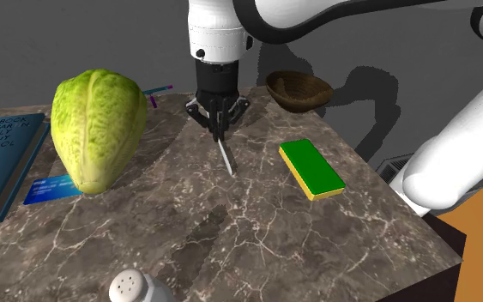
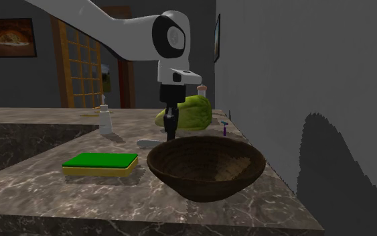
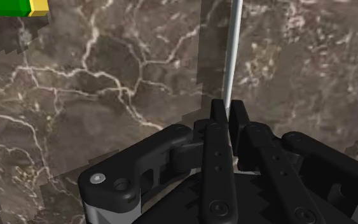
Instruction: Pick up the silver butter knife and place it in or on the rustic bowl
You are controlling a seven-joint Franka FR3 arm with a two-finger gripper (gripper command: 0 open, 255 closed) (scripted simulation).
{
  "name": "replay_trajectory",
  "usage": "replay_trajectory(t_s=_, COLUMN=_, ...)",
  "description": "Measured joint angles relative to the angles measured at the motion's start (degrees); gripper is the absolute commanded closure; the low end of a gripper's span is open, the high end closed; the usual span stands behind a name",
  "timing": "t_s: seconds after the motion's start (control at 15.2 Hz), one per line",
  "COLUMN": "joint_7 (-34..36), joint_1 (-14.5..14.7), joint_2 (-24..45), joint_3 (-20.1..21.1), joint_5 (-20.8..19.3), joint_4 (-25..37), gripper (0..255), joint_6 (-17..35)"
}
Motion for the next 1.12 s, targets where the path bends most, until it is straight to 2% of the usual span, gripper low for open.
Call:
replay_trajectory(t_s=0.4, joint_7=0.06, joint_1=0.01, joint_2=0.01, joint_3=0.01, joint_5=-0.01, joint_4=0.41, gripper=255, joint_6=-0.40)
replay_trajectory(t_s=1.12, joint_7=1.14, joint_1=0.05, joint_2=1.28, joint_3=0.19, joint_5=-0.93, joint_4=9.67, gripper=255, joint_6=-8.63)
